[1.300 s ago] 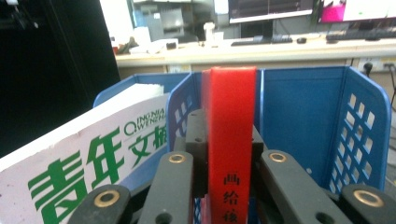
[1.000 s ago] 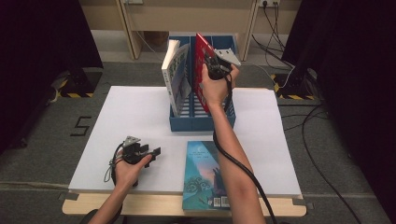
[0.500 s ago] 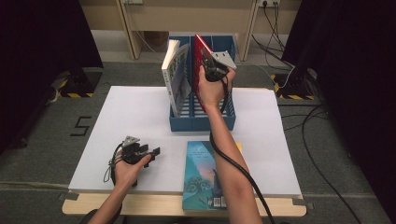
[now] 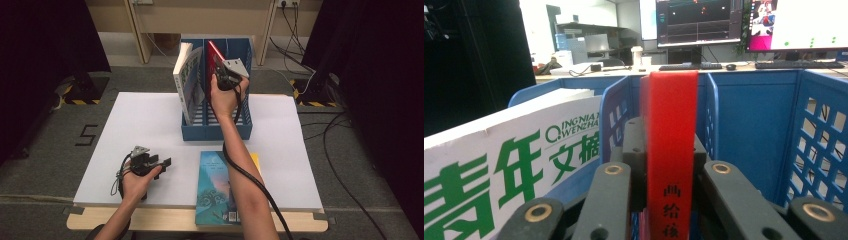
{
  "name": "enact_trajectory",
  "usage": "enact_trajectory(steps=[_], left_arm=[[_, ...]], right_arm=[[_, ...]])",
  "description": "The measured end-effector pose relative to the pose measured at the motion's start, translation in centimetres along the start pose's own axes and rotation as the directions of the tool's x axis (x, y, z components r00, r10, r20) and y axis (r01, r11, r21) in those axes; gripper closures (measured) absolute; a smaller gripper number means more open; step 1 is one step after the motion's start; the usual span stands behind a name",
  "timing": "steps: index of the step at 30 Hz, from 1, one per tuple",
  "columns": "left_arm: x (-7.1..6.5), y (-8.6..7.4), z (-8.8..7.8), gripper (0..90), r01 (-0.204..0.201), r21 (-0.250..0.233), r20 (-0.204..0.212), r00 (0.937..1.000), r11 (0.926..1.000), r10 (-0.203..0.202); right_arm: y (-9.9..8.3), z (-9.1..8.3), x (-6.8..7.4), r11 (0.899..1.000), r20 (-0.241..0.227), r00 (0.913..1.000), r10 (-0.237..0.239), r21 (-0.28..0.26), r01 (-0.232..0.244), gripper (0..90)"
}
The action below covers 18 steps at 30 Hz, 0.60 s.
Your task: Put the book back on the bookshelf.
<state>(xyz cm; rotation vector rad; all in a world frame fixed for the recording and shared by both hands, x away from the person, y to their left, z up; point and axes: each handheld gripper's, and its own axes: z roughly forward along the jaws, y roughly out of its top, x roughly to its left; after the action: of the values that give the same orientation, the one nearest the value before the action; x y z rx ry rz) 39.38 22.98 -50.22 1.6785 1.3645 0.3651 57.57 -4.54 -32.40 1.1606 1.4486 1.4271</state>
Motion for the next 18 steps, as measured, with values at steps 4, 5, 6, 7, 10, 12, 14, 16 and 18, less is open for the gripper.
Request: enact_trajectory(steps=[4, 5, 6, 7, 10, 12, 14, 16, 18], left_arm=[[0.0, 0.0, 0.0, 36.0, 0.0, 0.0, 0.0, 1.0, 1.0, 0.0], [0.0, 0.0, 0.0, 36.0, 0.0, 0.0, 0.0, 1.0, 1.0, 0.0], [0.0, 0.0, 0.0, 36.0, -0.001, 0.0, -0.001, 1.0, 1.0, 0.001], [0.0, 0.0, 0.0, 36.0, -0.002, 0.0, -0.001, 1.0, 1.0, 0.002], [0.0, 0.0, 0.0, 36.0, 0.0, 0.003, 0.002, 1.0, 1.0, 0.0], [0.0, 0.0, 0.0, 36.0, -0.001, 0.004, -0.001, 1.0, 1.0, 0.001], [0.0, 0.0, 0.0, 36.0, -0.002, 0.005, -0.001, 1.0, 1.0, 0.002], [0.0, 0.0, 0.0, 36.0, -0.004, 0.005, -0.001, 1.0, 1.0, 0.004], [-0.1, 0.0, 0.0, 36.0, -0.005, 0.007, -0.002, 1.0, 1.0, 0.005]], right_arm=[[-0.6, 0.3, 0.0, 1.0, 0.002, 1.0, -0.008, 0.006, 0.008, 80.4], [-0.6, 0.3, 0.0, 1.0, 0.002, 1.0, -0.008, 0.006, 0.008, 80.4], [-0.7, 0.4, 0.0, 1.0, 0.003, 1.0, -0.005, 0.01, 0.005, 80.4], [-0.9, 0.4, 0.0, 1.0, 0.005, 1.0, -0.006, 0.013, 0.005, 80.4], [-1.3, 0.7, -0.1, 1.0, 0.008, 0.9999, -0.015, 0.018, 0.015, 80.4], [-1.6, 0.8, -0.1, 1.0, 0.008, 0.9998, -0.016, 0.022, 0.016, 80.4], [-1.9, 0.9, -0.2, 1.0, 0.009, 0.9999, -0.013, 0.027, 0.013, 80.4], [-1.9, 0.9, -0.2, 1.0, 0.009, 0.9997, -0.025, 0.02, 0.024, 80.4], [-1.9, 0.9, -0.2, 1.0, 0.007, 0.9997, -0.022, 0.021, 0.022, 80.3]])
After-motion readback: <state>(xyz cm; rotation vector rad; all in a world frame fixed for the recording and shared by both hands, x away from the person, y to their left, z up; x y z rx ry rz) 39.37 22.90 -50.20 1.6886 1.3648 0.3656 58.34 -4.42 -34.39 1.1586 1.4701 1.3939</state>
